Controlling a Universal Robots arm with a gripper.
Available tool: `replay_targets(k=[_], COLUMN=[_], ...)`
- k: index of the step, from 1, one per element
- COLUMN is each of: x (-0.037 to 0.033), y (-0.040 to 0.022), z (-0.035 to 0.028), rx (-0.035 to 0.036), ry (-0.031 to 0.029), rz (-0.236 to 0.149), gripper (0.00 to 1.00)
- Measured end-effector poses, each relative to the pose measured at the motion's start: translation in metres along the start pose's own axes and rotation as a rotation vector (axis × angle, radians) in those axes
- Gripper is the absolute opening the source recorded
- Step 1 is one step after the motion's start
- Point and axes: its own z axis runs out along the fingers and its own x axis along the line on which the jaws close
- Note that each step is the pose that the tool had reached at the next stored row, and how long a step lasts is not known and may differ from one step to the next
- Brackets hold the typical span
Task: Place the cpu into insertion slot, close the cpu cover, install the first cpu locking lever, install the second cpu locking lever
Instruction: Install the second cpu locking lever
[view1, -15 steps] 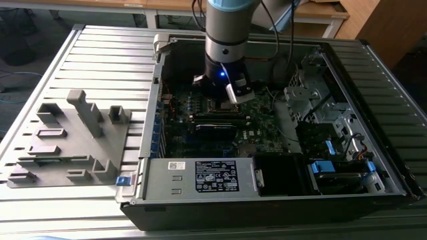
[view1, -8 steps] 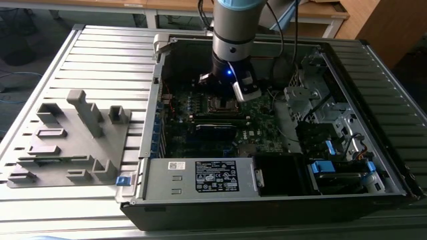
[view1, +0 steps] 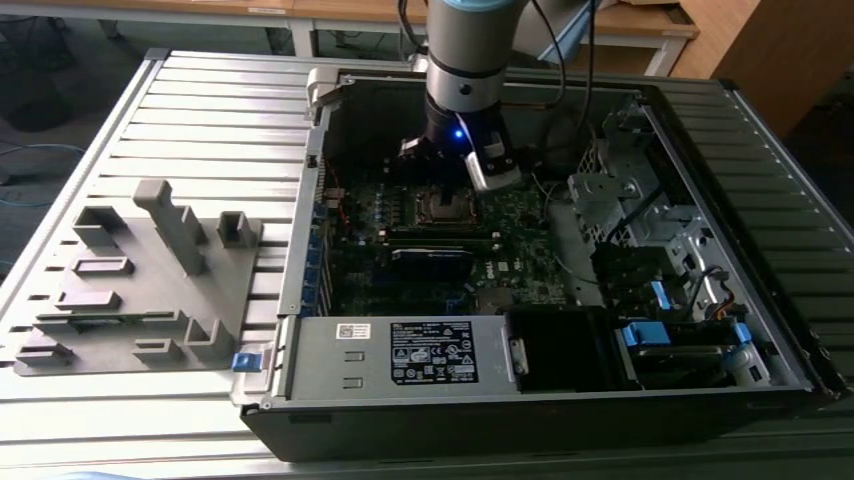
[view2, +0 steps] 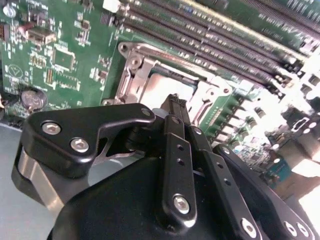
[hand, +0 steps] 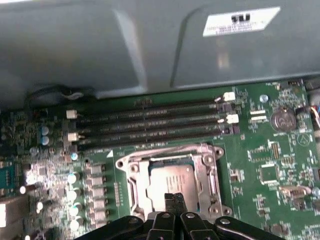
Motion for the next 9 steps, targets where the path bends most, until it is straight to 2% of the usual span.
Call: replay_targets(k=[2, 9], x=[0.0, -0.0003], y=[0.0026, 0.0027], z=[0.0006, 0.0007], rx=[-0.0002, -0.0001], ry=[0.0, -0.0001], rz=[0.0, 0.0], gripper=[0.11, 0.11])
